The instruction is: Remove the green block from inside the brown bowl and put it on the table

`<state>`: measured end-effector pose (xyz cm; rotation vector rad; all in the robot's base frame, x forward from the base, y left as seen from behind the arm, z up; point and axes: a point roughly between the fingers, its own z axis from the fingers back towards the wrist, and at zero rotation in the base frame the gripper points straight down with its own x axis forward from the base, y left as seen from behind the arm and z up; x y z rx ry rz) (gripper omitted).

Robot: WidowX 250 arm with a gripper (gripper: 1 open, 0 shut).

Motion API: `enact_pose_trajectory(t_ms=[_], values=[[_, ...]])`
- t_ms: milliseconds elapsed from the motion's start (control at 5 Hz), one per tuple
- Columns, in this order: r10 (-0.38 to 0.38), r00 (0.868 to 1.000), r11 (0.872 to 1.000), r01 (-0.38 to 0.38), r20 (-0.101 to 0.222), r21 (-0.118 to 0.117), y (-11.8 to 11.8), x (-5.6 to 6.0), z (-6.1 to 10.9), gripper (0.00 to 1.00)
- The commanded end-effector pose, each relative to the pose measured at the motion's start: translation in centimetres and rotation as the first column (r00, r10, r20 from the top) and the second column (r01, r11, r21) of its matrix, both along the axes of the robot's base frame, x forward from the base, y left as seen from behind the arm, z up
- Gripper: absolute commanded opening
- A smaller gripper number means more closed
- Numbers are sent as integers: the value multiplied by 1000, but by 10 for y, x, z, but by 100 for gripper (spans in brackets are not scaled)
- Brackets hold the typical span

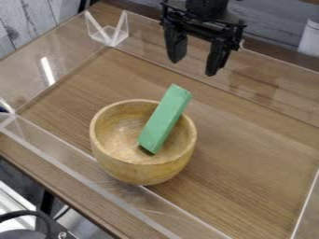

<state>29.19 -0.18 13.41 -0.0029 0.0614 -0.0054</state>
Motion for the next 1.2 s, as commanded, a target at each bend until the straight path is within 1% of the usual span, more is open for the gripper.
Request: enact_pose_trajectory(t_ms=[0,200,400,600,800,1000], values=[[-17,999,1000,17,-27,4,5,-13,-8,100],[-34,998,999,35,-45,9,19,-35,-18,100],[-43,998,999,43,-39,10,33,-50,-27,100],[-33,999,999,34,-36,8,44,-59,-33,100],[-34,999,999,35,-35,6,47,-62,-42,100],[-33,999,999,33,-31,1,45,-63,-50,100]])
